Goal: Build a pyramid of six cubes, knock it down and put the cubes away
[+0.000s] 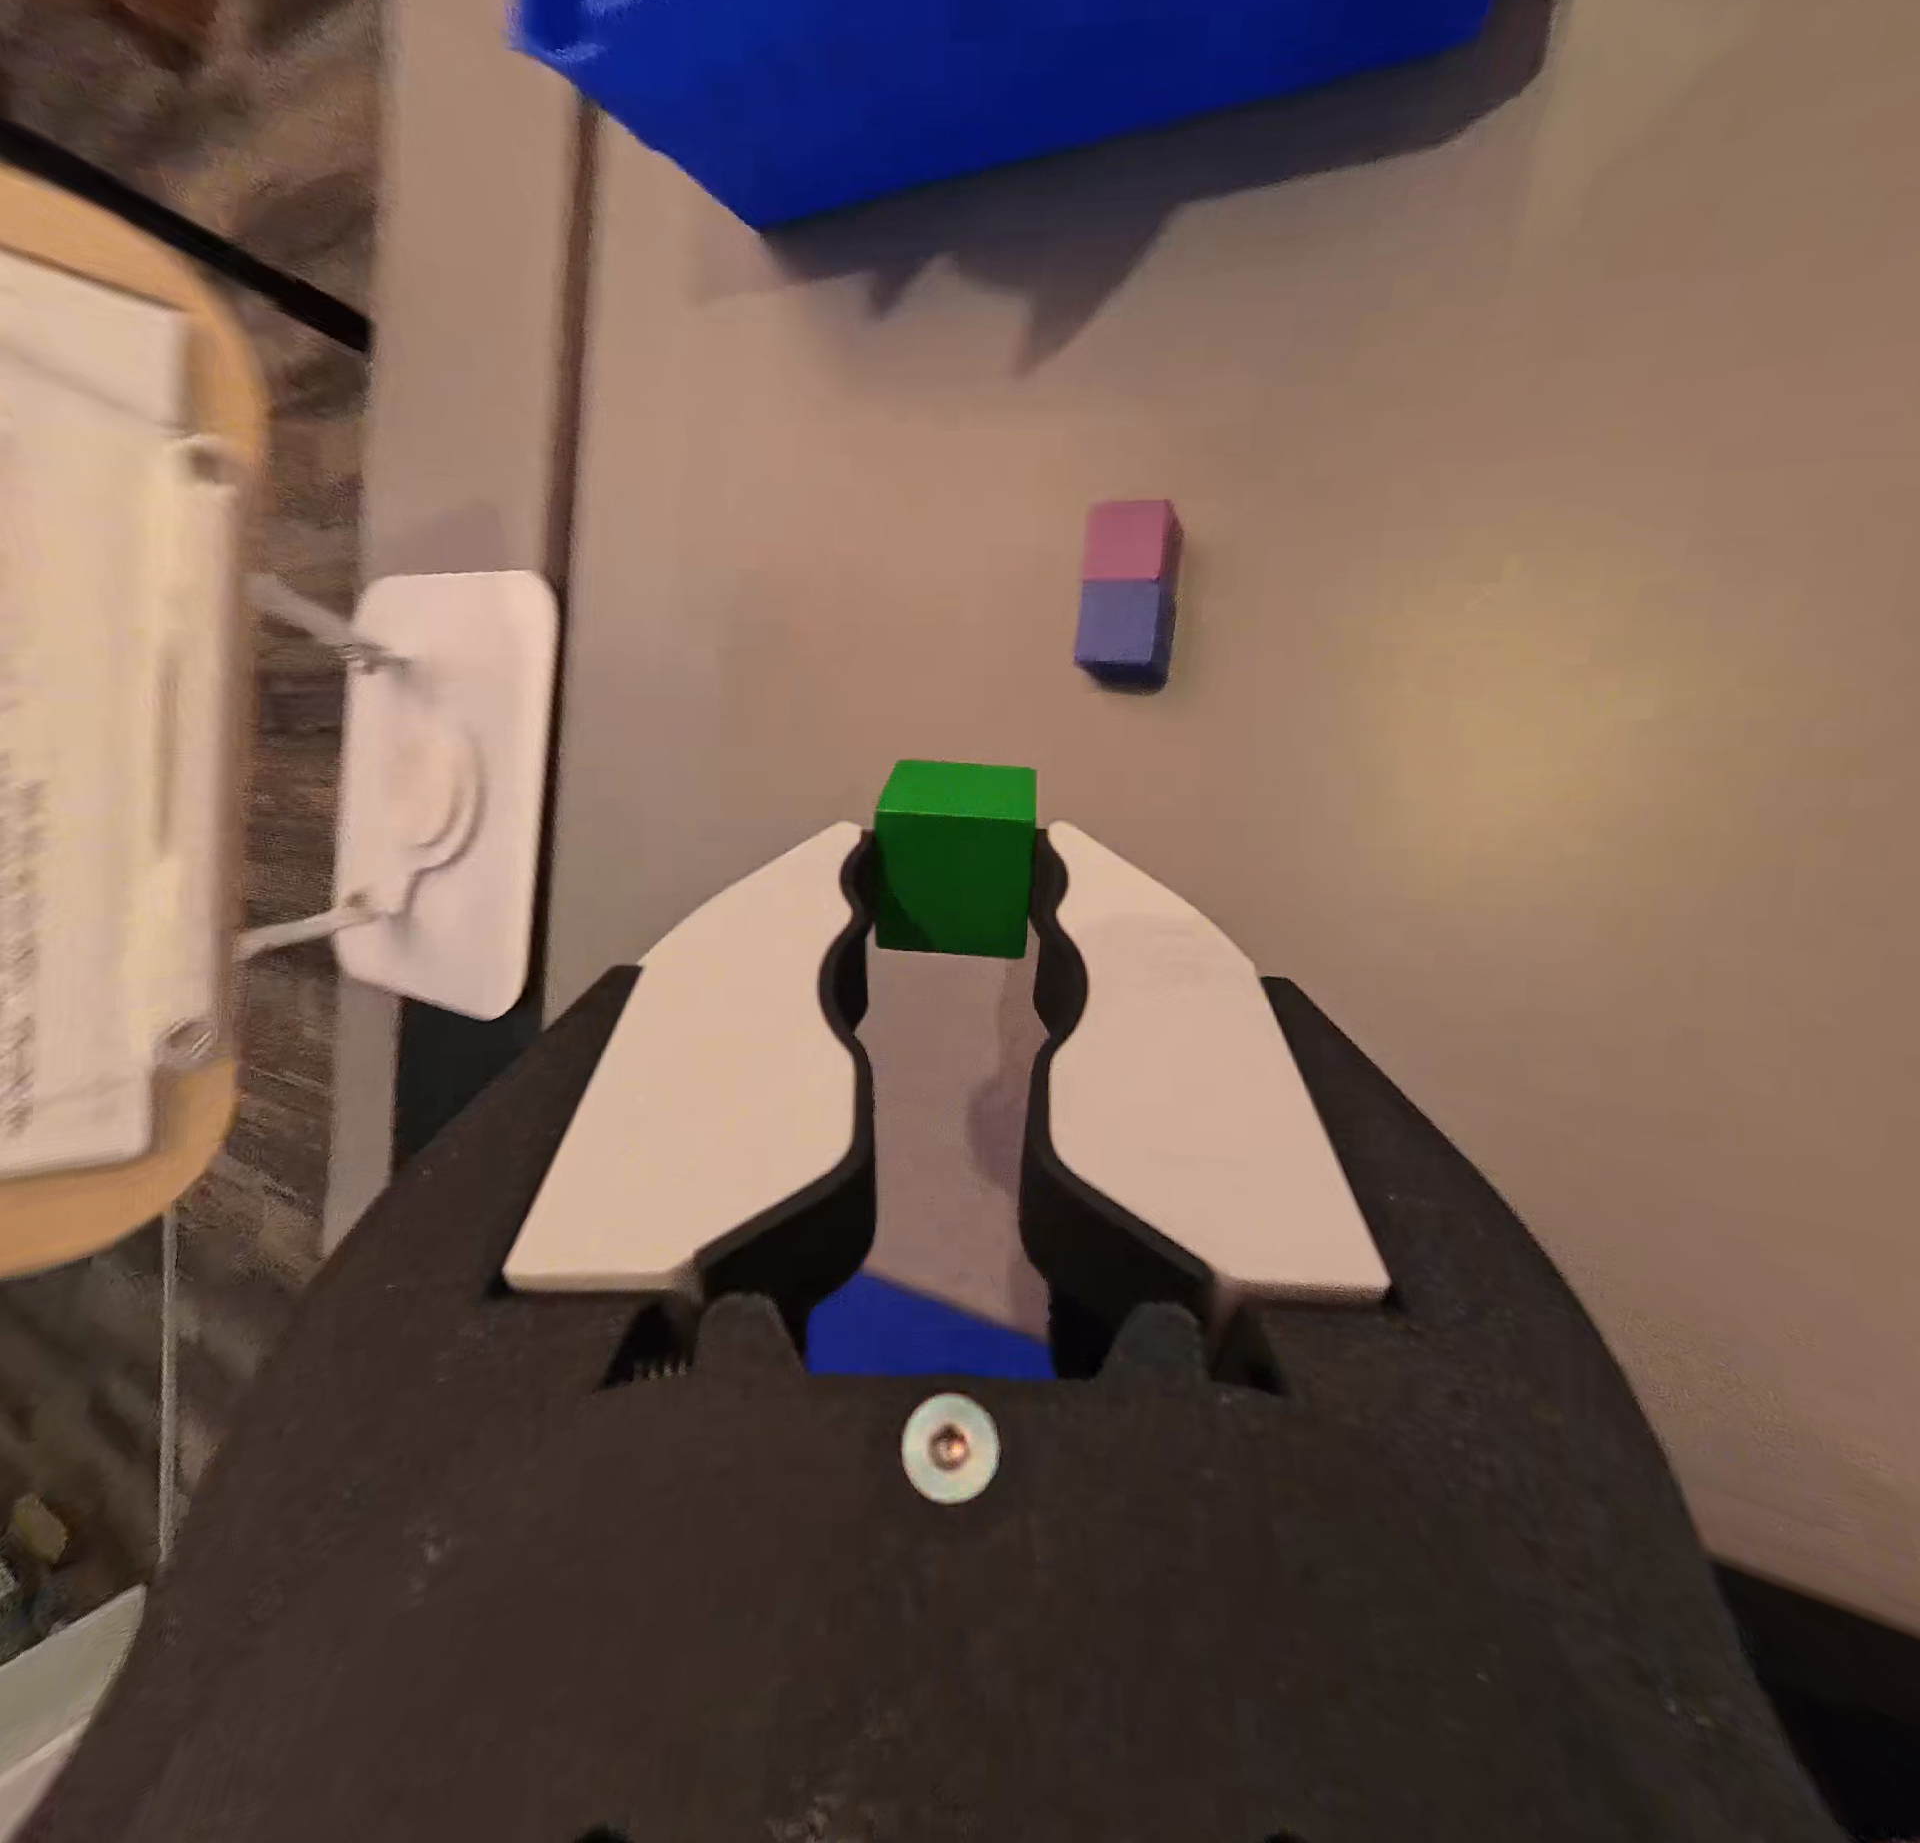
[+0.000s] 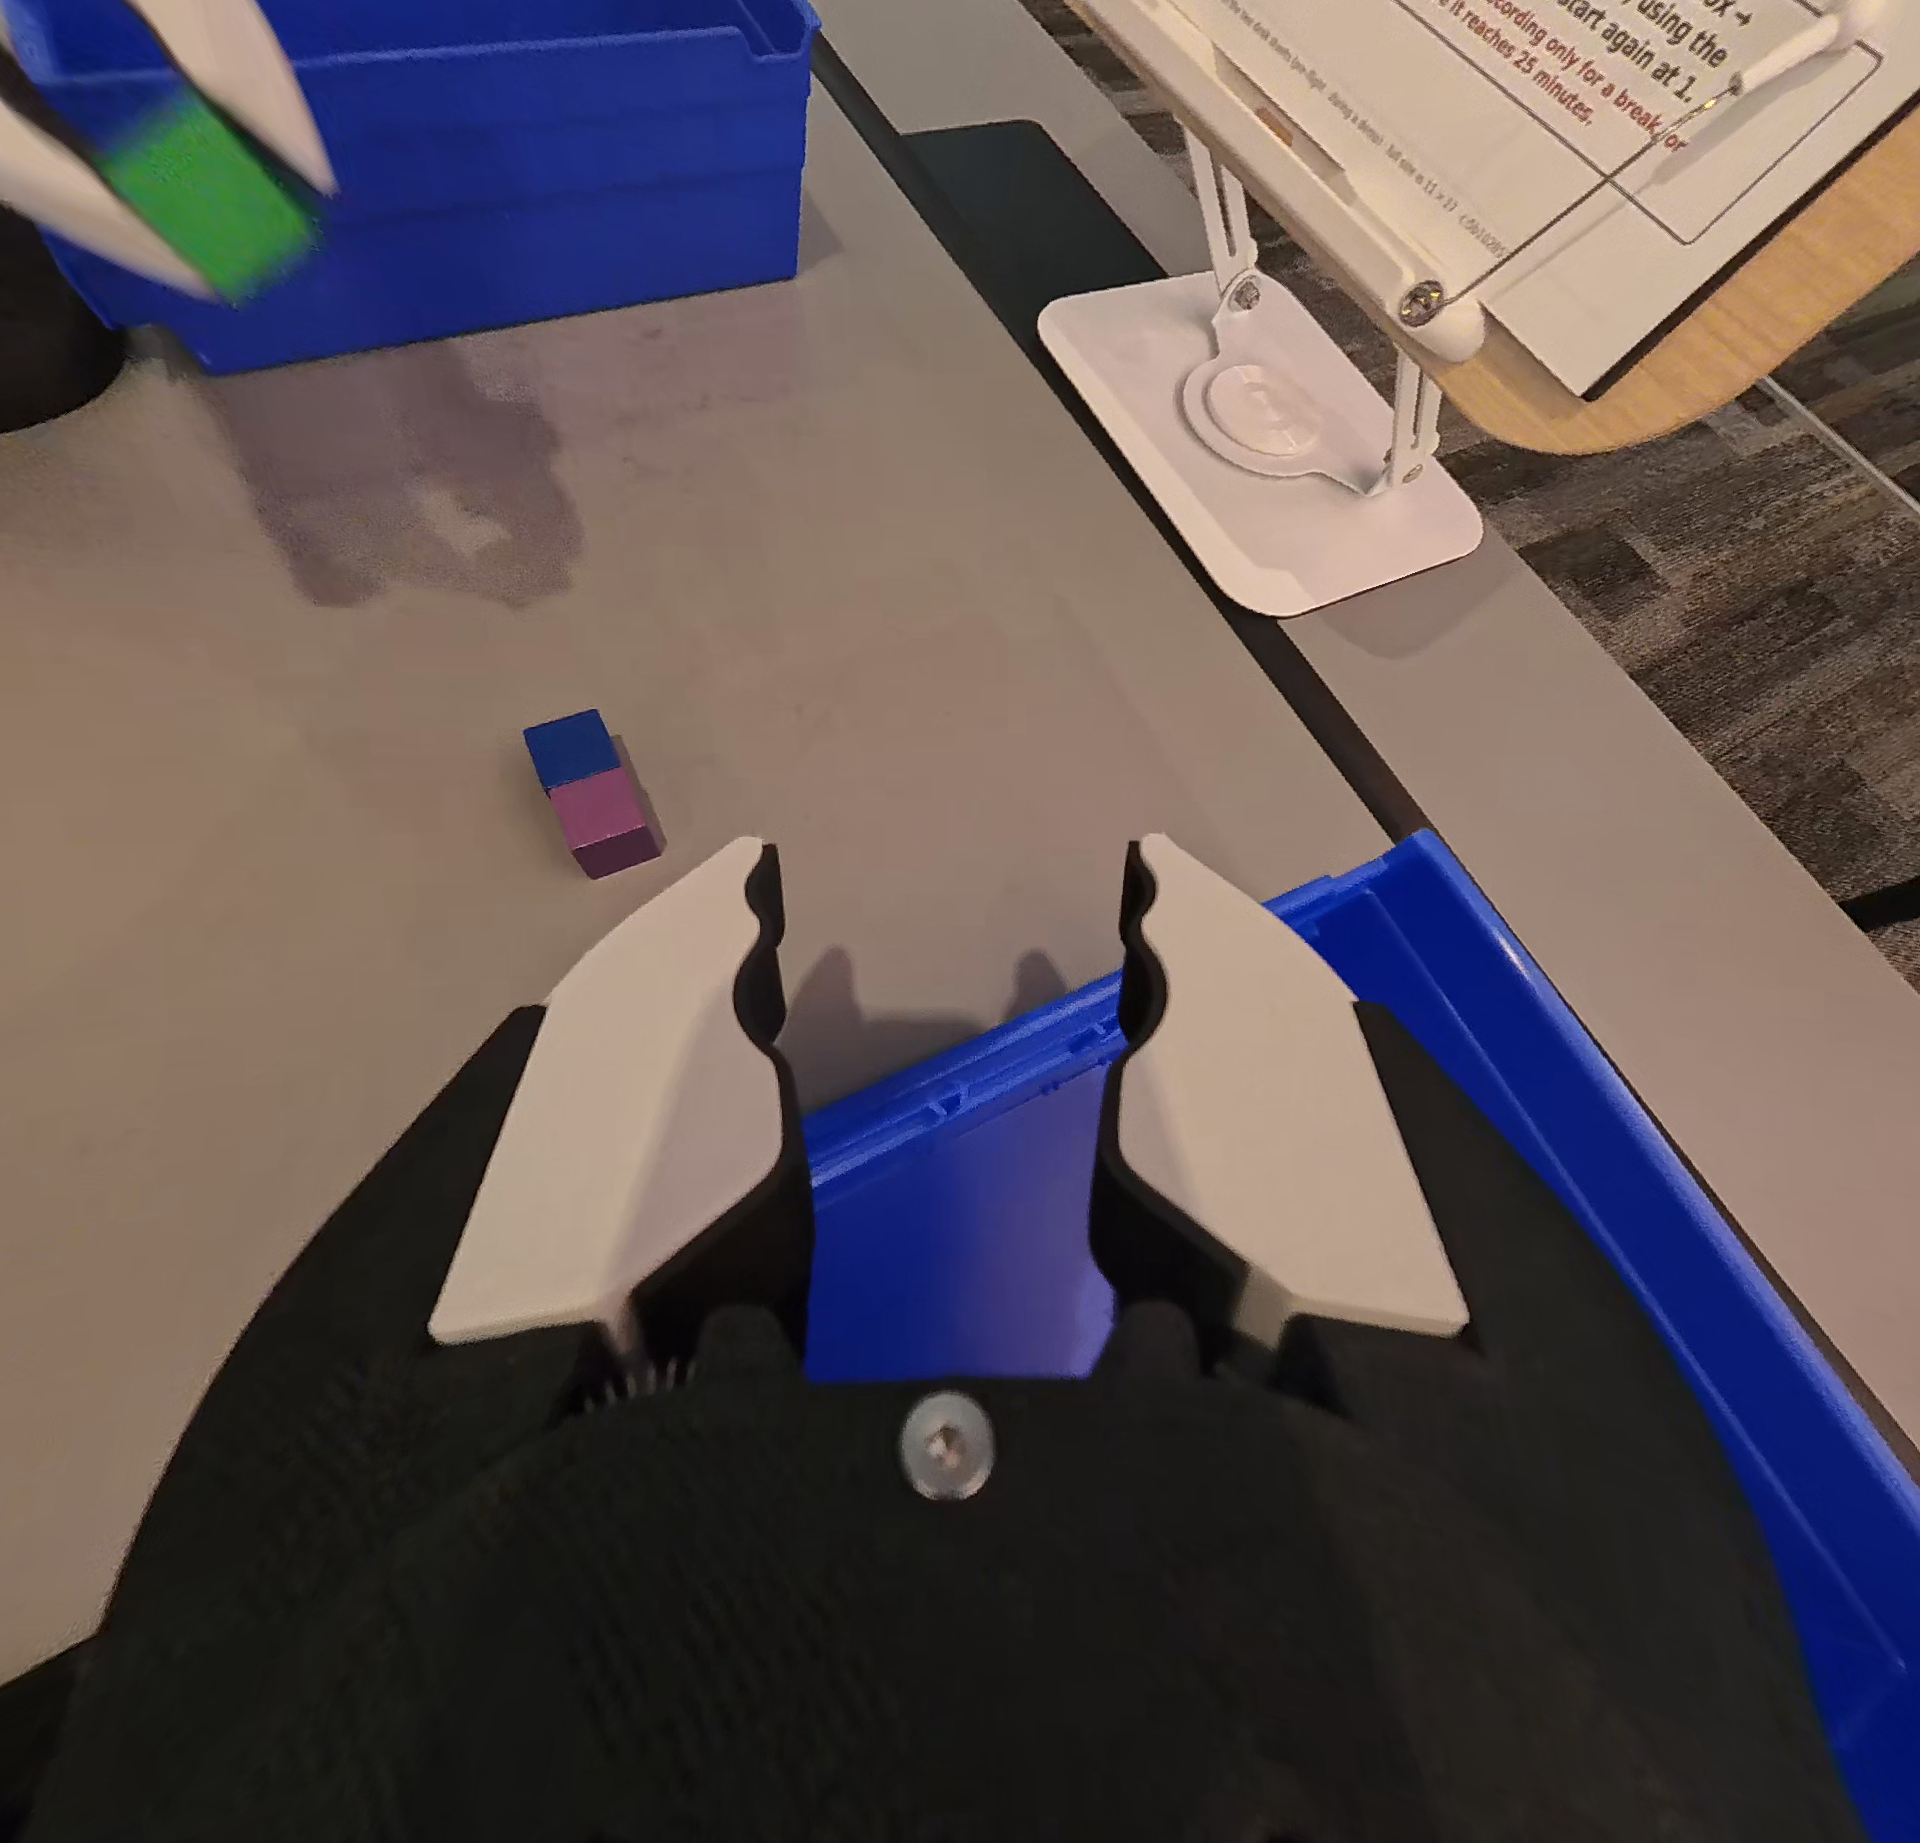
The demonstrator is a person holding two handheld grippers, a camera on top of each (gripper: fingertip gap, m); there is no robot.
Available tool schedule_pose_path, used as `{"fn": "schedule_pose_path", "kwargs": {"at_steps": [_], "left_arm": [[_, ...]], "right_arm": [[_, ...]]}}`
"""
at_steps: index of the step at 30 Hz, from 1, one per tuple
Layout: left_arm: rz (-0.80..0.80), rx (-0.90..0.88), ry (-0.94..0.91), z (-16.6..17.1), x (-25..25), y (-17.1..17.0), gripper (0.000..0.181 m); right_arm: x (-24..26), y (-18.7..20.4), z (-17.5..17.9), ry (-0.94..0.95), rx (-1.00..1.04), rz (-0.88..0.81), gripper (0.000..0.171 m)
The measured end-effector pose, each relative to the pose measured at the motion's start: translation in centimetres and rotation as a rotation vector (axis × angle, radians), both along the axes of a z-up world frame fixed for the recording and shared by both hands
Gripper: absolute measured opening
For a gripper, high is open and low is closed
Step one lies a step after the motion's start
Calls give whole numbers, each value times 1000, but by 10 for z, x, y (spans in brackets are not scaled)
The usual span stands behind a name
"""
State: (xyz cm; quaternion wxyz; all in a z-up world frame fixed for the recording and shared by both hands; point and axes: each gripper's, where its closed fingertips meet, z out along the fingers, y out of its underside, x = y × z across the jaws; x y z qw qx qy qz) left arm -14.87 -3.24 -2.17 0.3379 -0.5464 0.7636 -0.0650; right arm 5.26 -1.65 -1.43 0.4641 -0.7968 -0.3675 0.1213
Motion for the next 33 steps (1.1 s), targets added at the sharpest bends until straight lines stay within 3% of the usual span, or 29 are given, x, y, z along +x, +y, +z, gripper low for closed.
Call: {"fn": "schedule_pose_path", "kwargs": {"at_steps": [4,10,33], "left_arm": [[-13,-123,152,-61,33,-13,28],[50,-179,272,-107,38,0,28],[45,-191,344,-134,44,1,28]], "right_arm": [[-2,-2,2,-8,7,10,64],[-1,-1,4,0,9,12,64],[-4,-2,-3,-27,-21,23,64]]}}
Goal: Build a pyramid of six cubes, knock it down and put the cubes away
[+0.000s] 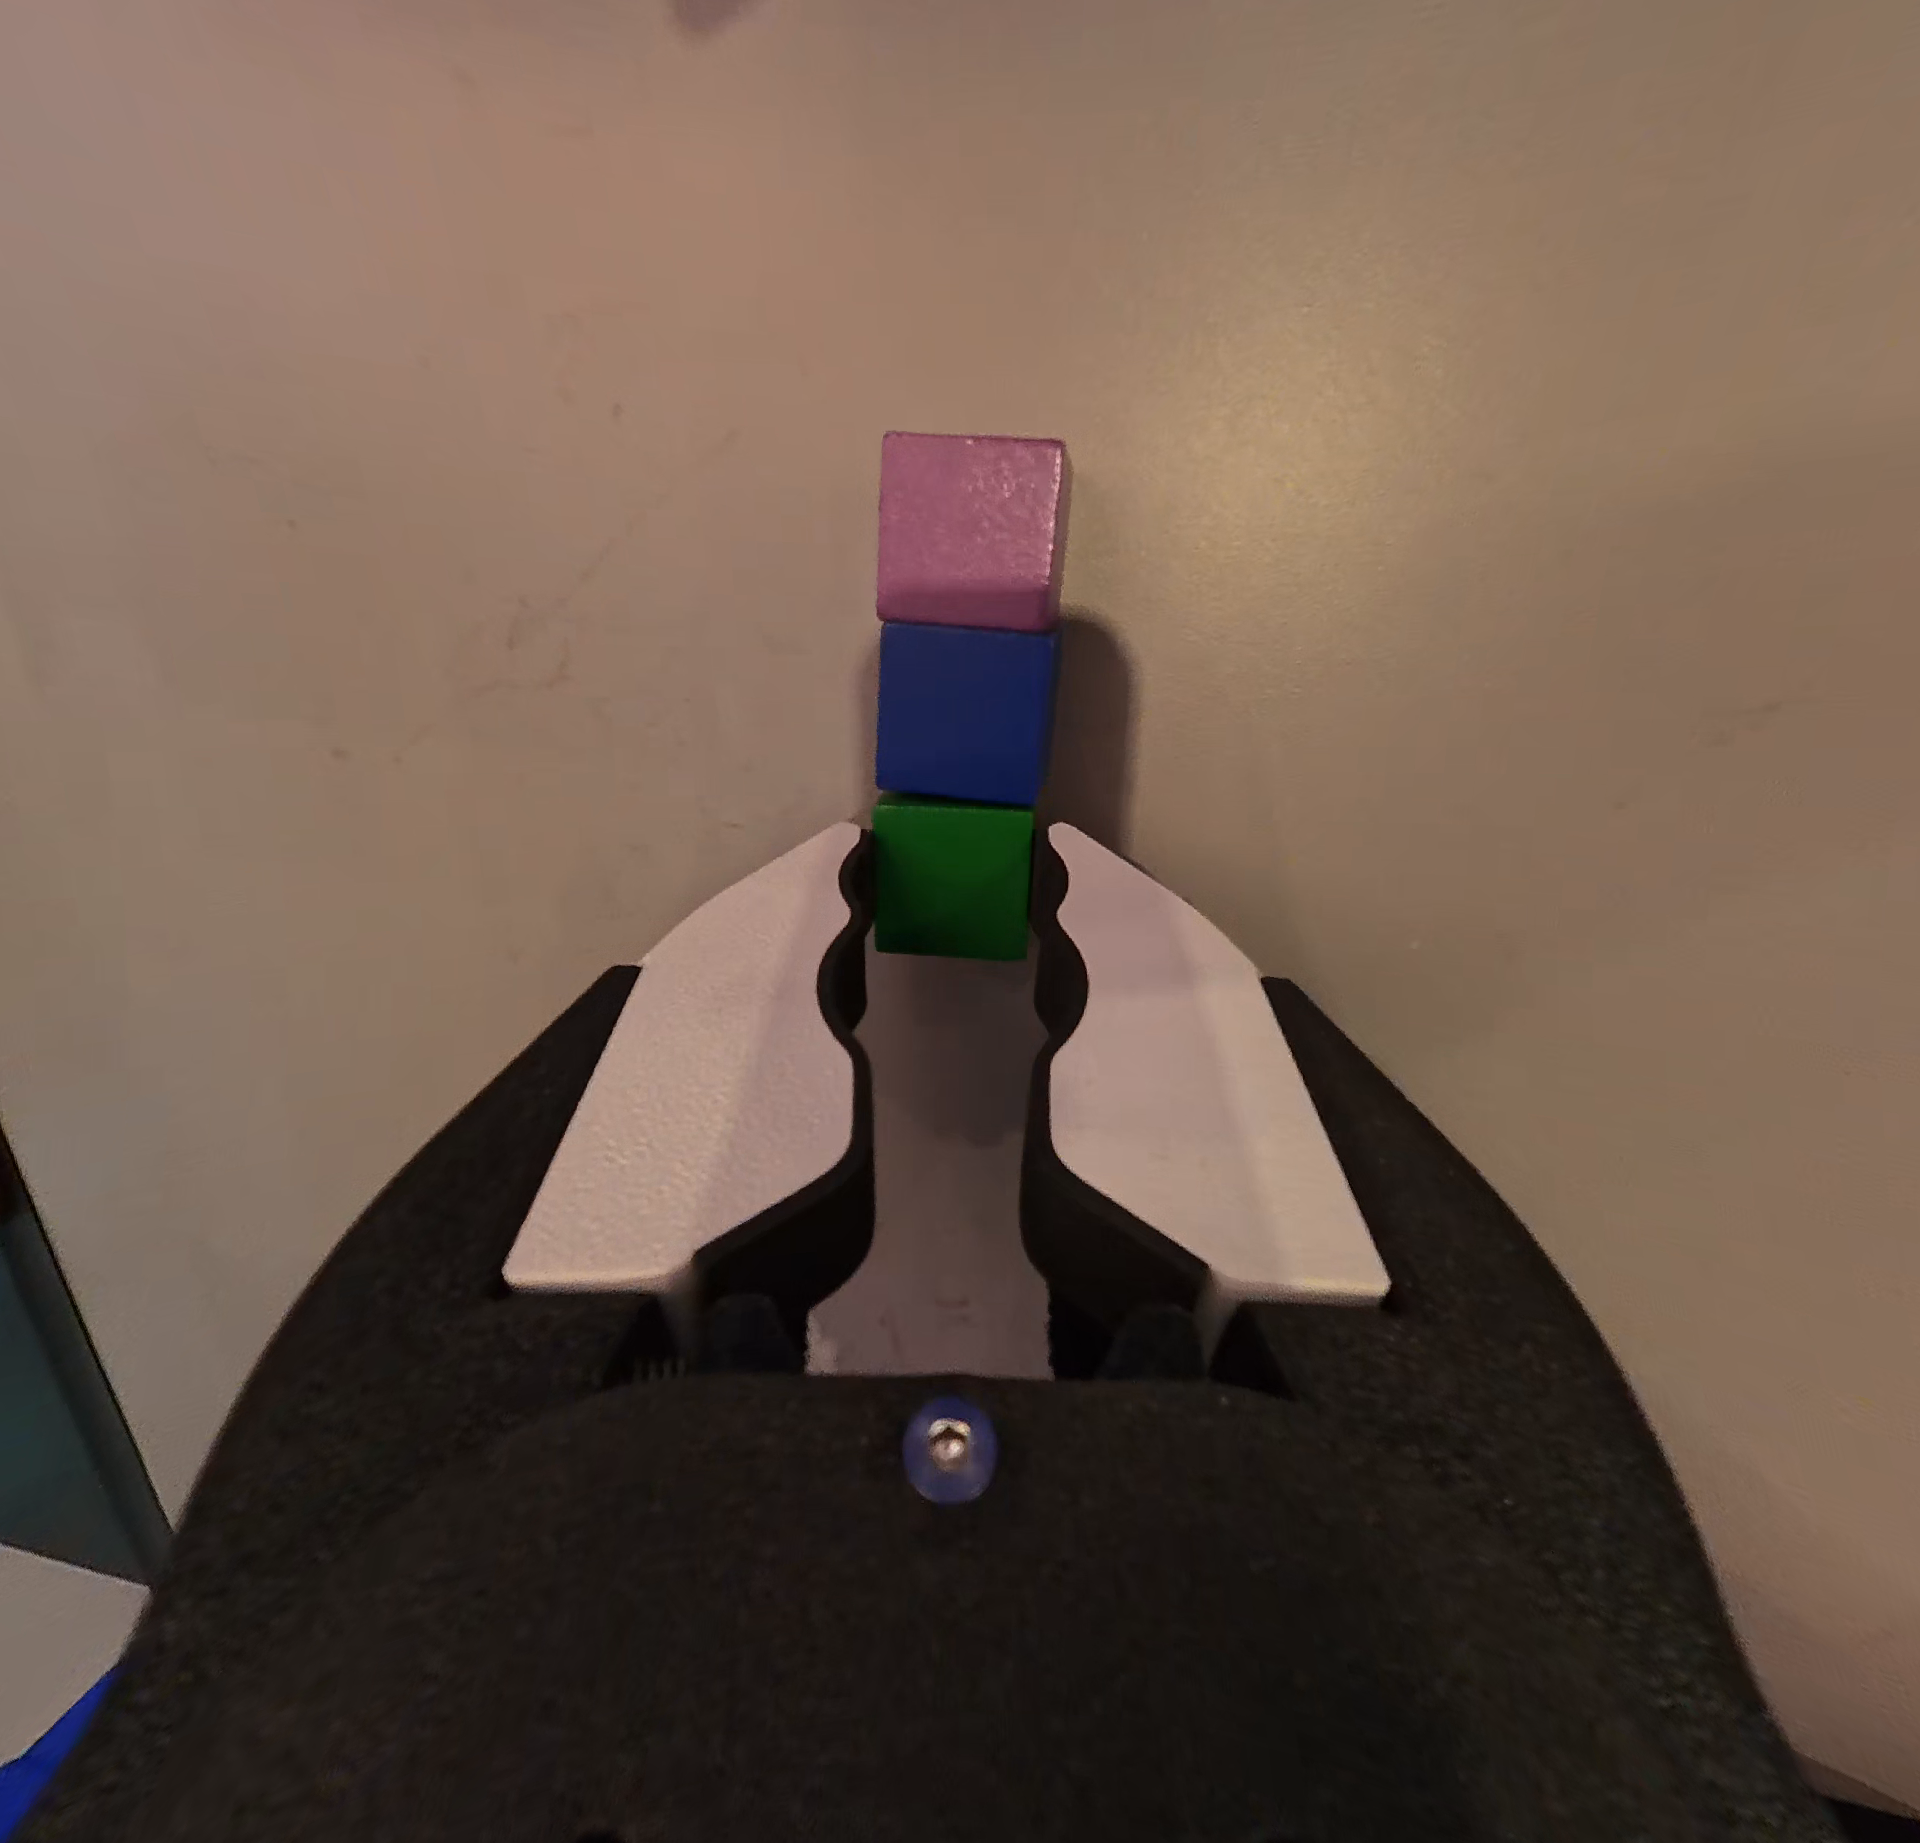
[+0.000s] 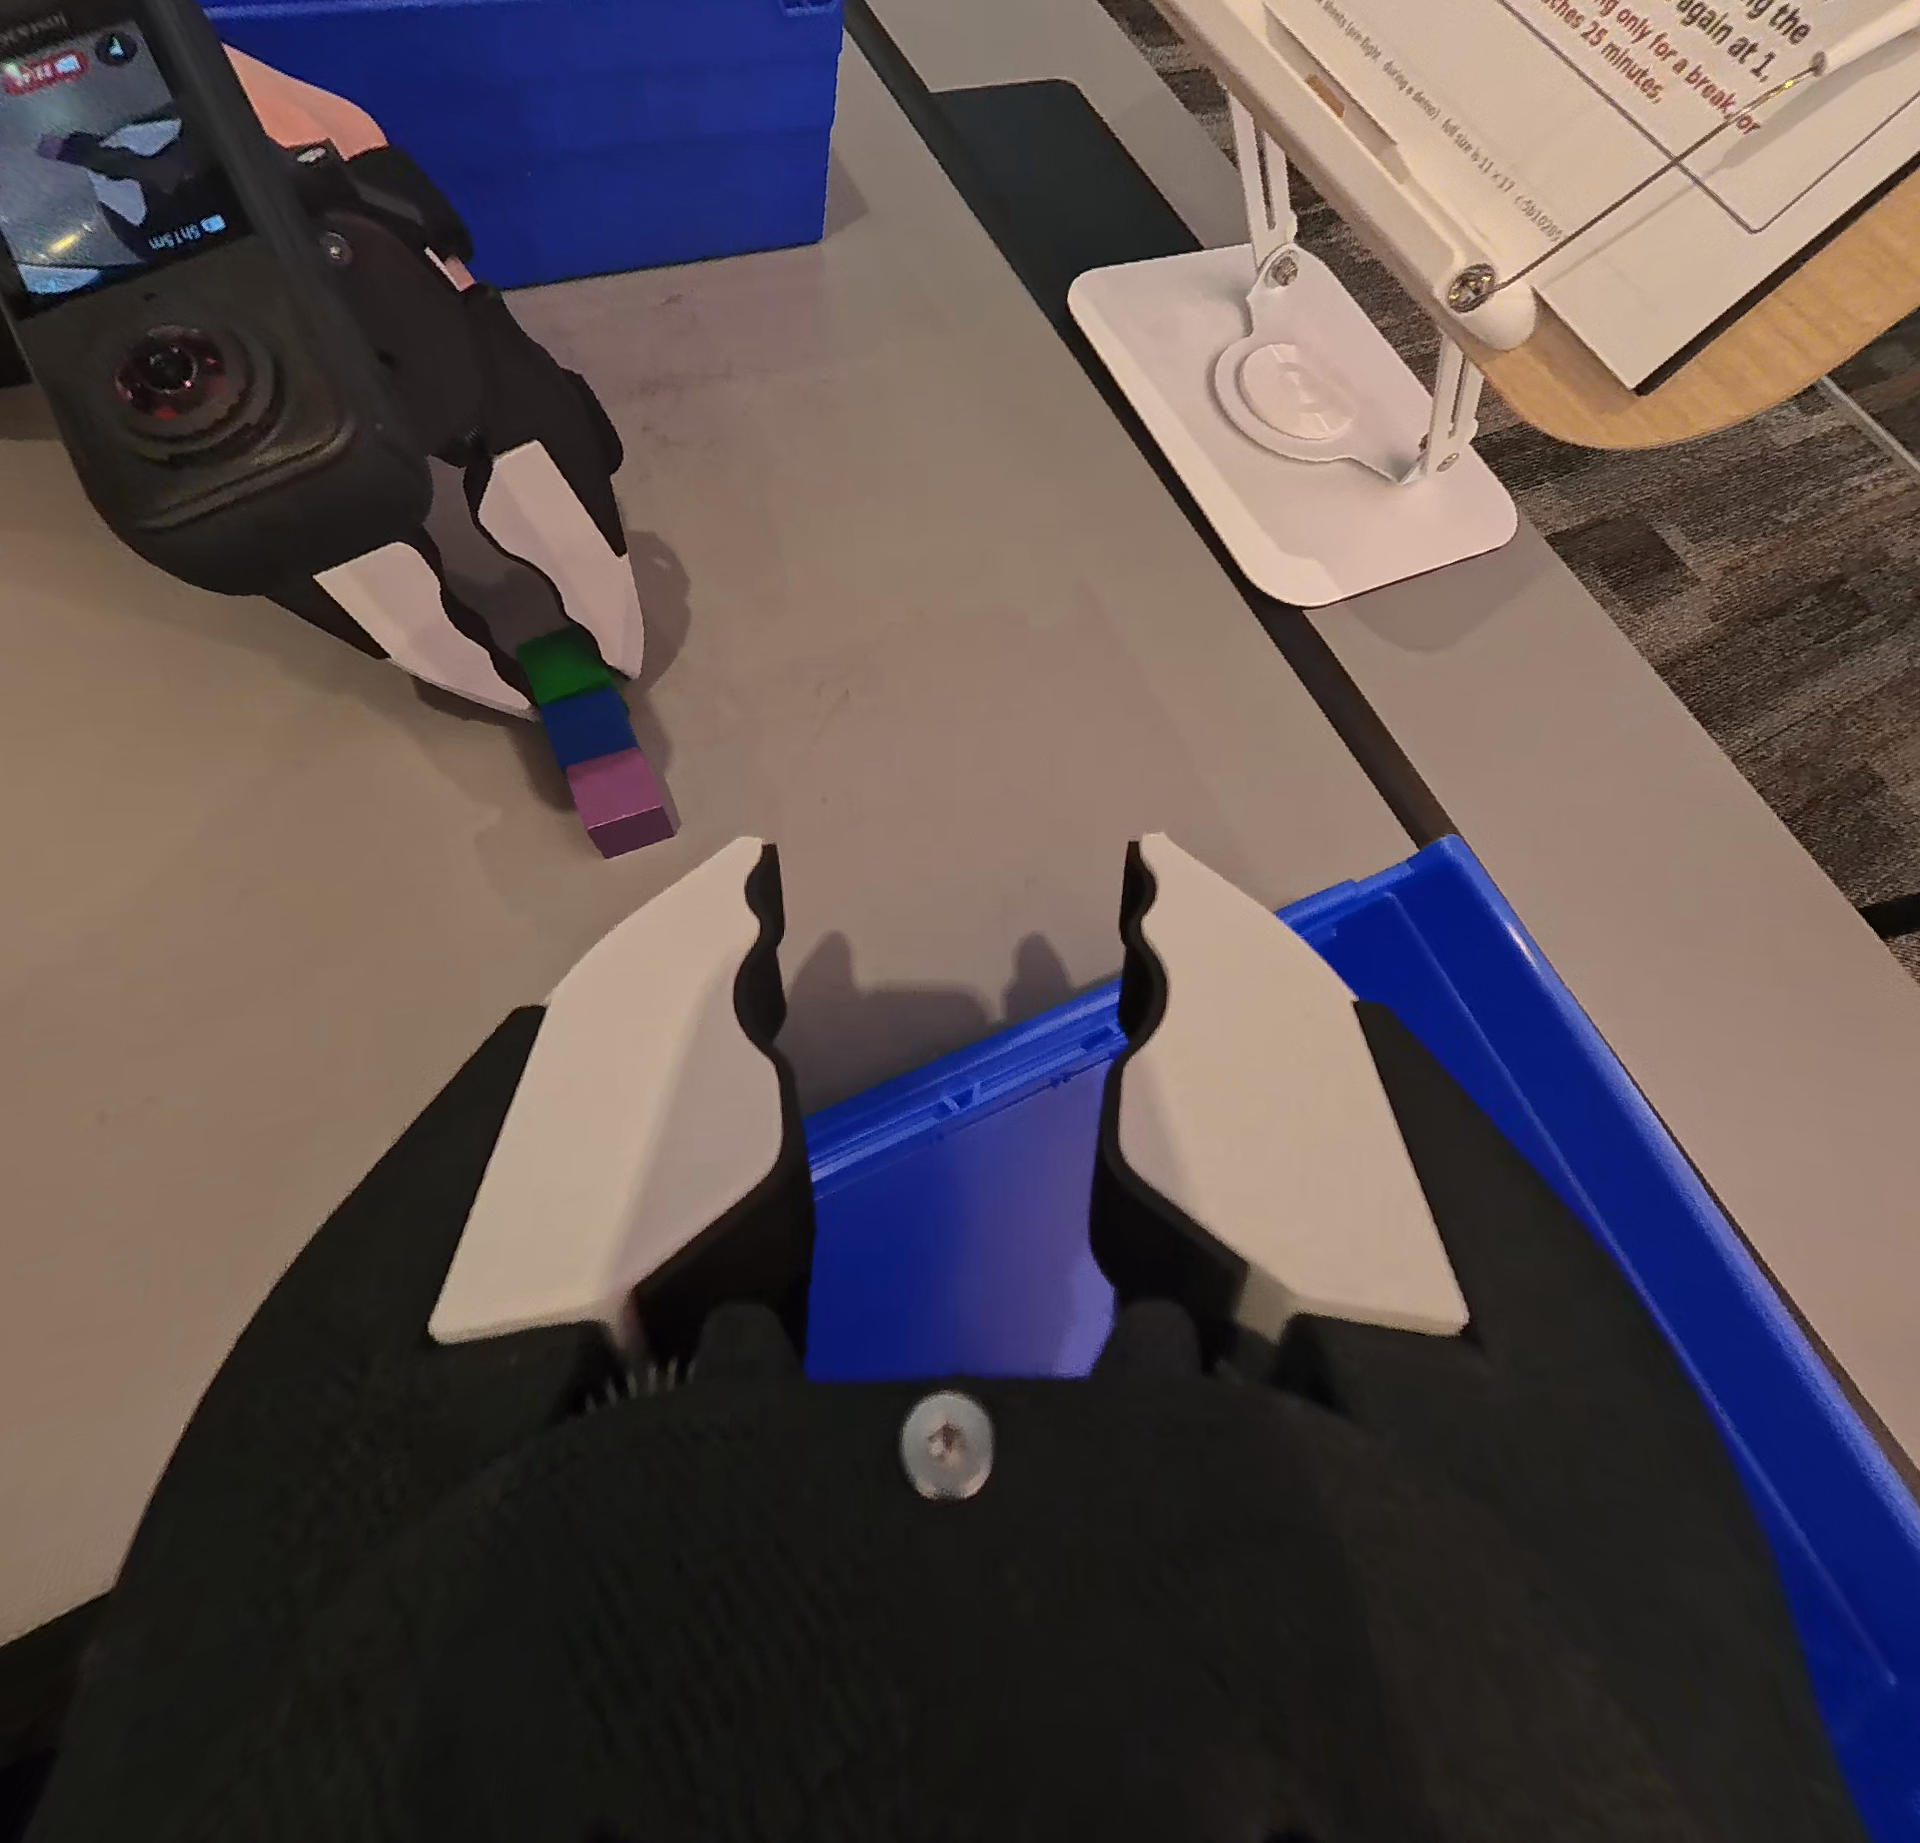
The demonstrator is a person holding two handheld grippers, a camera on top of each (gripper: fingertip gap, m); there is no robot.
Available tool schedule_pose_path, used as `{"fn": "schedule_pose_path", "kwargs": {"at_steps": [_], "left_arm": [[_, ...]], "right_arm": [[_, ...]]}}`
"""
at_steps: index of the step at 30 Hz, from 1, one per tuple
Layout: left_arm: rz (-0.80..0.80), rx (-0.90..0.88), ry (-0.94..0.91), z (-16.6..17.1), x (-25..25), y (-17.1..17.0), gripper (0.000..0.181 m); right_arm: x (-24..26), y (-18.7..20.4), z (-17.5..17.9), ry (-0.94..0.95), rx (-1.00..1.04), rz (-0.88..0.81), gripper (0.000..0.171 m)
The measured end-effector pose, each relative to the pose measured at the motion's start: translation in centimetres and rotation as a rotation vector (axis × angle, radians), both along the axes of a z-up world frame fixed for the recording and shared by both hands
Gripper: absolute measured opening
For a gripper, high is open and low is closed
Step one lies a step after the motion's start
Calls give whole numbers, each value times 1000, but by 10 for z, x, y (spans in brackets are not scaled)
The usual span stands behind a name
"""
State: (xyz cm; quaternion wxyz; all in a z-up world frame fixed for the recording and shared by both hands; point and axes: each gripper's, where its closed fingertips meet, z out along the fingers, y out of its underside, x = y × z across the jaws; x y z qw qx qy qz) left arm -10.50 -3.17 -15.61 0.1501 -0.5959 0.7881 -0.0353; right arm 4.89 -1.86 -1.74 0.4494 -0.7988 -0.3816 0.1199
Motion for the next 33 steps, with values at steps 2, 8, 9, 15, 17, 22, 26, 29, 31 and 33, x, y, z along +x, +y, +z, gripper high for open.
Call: {"fn": "schedule_pose_path", "kwargs": {"at_steps": [2,8,9,15,17,22,26,29,31,33], "left_arm": [[0,-3,-1,0,0,0,28],[8,-10,3,-2,0,0,29],[12,-15,4,-2,0,0,29],[-3,-22,-9,0,-1,0,41],[5,-24,-5,3,-4,1,42],[6,-23,-30,12,-6,2,34],[-9,-4,-6,8,-7,0,32],[-16,26,18,3,-8,2,32],[-13,33,16,2,-7,3,32],[-17,36,18,1,-7,3,32]], "right_arm": [[0,0,-1,-6,-5,-2,64],[0,0,-4,-13,-13,0,64],[0,0,-4,-15,-15,0,64],[0,0,-6,-20,-22,0,64],[0,1,-7,-20,-23,-1,64],[0,0,-8,-20,-27,0,64],[1,0,-8,-23,-30,0,64],[1,0,-9,-25,-32,1,64],[0,-1,-9,-27,-33,3,64],[0,-1,-10,-28,-36,6,64]]}}
